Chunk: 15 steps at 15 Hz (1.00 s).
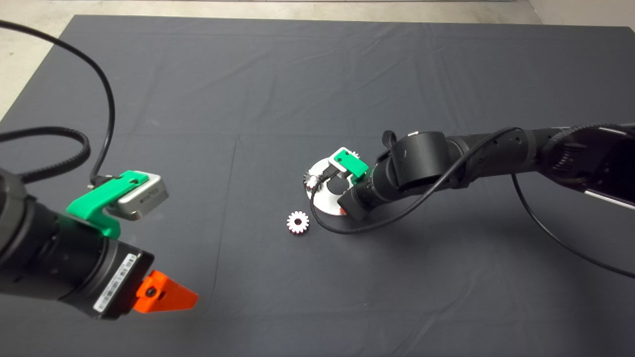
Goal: Remove an incorrectly installed larger gear and replace it with the correct smaller gear
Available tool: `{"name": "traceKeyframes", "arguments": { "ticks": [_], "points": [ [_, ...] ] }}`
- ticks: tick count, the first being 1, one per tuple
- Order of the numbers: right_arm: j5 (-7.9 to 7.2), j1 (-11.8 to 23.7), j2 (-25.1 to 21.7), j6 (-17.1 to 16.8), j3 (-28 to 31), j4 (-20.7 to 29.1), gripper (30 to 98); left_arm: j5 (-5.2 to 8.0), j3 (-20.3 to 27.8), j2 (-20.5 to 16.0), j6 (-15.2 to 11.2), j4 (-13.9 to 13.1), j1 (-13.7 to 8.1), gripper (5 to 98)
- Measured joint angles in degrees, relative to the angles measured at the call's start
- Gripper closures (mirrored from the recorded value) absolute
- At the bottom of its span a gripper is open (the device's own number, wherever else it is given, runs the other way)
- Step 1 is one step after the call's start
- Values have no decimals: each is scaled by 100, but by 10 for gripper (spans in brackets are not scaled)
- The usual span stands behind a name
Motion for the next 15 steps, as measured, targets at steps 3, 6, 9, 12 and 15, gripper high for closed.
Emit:
{"name": "traceKeyframes", "arguments": {
  "ticks": [3,6,9,12,15],
  "points": [
    [0,2,0,-1,0,20,787,0,0,0,1,0,0,55],
    [-1,5,0,-2,0,79,789,0,0,1,1,-2,0,55],
    [-17,44,-5,2,122,145,789,0,0,2,1,0,0,55],
    [-4,374,-6,6,290,471,790,2,0,-2,0,-2,0,55],
    [22,612,-33,22,457,623,790,-2,0,0,1,0,0,55]
  ]
}}
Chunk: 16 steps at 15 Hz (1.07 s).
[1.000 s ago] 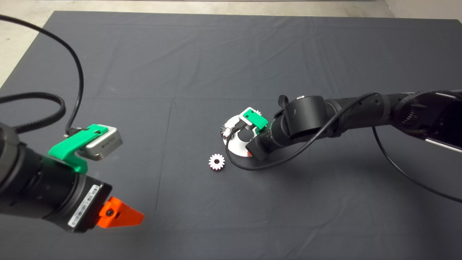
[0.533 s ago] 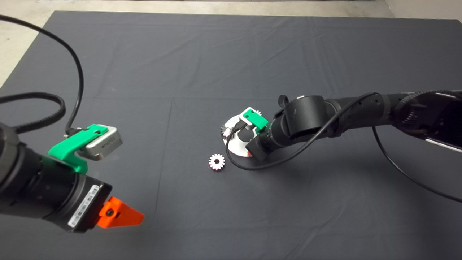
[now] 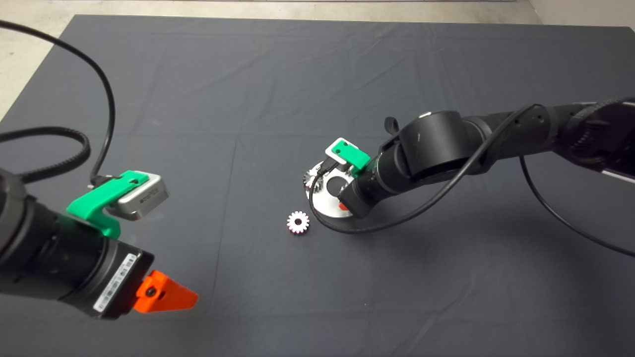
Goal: Remove an incorrectly installed larger gear and replace it with the correct smaller gear
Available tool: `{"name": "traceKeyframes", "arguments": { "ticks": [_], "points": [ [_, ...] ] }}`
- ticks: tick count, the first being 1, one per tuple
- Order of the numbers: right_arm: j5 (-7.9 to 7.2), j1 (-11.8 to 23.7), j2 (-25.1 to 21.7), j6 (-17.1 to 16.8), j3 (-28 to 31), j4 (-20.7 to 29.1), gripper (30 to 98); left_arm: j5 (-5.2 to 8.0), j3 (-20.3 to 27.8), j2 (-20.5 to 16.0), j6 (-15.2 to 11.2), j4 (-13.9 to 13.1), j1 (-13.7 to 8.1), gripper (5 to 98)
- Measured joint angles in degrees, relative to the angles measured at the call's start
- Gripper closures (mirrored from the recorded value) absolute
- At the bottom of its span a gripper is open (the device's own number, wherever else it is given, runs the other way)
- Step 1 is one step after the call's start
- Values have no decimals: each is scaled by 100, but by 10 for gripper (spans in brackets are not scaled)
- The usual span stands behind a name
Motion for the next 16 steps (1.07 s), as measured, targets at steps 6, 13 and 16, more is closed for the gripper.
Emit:
{"name": "traceKeyframes", "arguments": {
  "ticks": [6,13,16],
  "points": [
    [38,44,-751,0,530,289,790,5,-2,20,-105,0,0,55],
    [-47,-129,-2542,0,1418,286,790,5,-13,88,-148,0,0,55],
    [5,-463,-2664,0,1604,195,791,2,-16,110,-148,0,0,55]
  ]
}}
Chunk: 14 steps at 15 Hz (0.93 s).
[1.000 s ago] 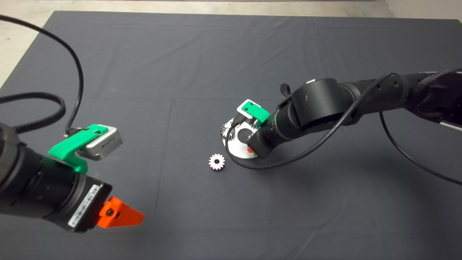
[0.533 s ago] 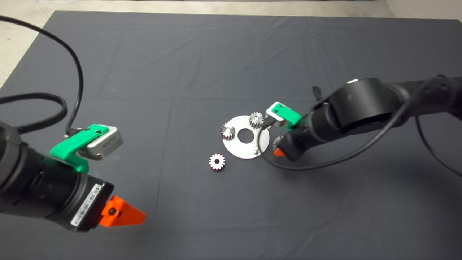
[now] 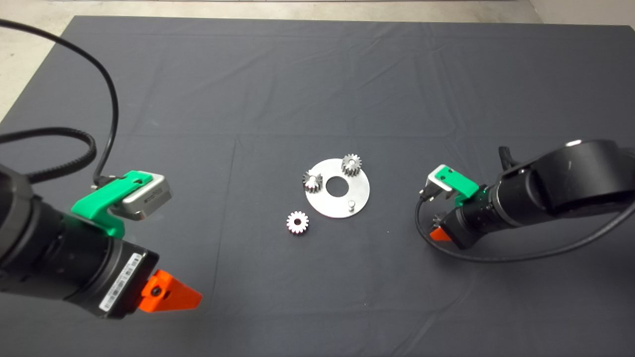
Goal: Remove an incorrectly installed larger gear and replace it with the correct smaller gear
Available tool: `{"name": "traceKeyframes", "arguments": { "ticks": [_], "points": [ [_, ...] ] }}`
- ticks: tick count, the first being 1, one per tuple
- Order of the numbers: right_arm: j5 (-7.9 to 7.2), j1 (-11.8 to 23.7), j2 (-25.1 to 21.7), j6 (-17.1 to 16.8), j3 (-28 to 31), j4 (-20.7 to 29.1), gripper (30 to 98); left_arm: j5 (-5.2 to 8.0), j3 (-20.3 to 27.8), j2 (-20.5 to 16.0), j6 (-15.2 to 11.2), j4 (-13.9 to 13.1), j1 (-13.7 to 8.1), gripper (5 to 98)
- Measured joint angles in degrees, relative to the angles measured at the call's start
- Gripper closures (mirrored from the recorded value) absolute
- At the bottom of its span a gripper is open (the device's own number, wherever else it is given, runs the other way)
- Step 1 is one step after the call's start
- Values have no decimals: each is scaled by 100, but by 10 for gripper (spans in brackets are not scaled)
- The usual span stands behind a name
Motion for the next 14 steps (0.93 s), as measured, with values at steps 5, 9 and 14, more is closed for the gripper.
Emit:
{"name": "traceKeyframes", "arguments": {
  "ticks": [5,9,14],
  "points": [
    [-39,-389,-291,0,72,-598,791,6,0,-2,-4,0,0,55],
    [-25,-560,-292,0,87,-995,791,11,0,-9,-4,0,0,55],
    [-28,-556,-401,0,96,-1006,789,9,0,4,-4,0,0,55]
  ]
}}
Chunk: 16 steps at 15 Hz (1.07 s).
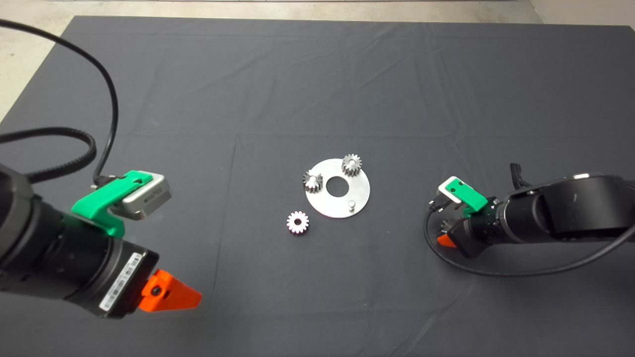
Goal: Remove an incorrectly installed larger gear and replace it with the correct smaller gear
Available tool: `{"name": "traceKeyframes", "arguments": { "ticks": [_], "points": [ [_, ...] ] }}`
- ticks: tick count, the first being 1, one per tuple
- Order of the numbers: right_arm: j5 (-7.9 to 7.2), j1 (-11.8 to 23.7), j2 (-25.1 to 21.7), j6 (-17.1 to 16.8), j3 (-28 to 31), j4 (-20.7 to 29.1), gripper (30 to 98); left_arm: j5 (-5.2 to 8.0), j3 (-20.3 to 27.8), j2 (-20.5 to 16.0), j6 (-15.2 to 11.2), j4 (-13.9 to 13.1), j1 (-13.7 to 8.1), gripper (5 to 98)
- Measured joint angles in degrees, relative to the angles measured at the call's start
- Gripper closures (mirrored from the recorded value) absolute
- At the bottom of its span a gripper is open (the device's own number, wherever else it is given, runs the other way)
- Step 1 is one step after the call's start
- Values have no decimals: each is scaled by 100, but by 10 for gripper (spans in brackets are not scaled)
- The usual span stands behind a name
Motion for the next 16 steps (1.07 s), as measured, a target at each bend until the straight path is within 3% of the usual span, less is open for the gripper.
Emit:
{"name": "traceKeyframes", "arguments": {
  "ticks": [7,11,12,14,16],
  "points": [
    [15,33,-119,2,37,-17,748,0,0,0,0,0,0,55],
    [23,54,-190,9,65,-20,703,0,0,0,0,0,0,55],
    [23,99,-272,28,106,-17,665,-2,0,0,0,0,0,55],
    [0,486,-471,91,307,65,650,2,-2,0,0,0,2,55],
    [1,1118,-631,132,423,562,603,0,-2,2,0,0,2,55]
  ]
}}
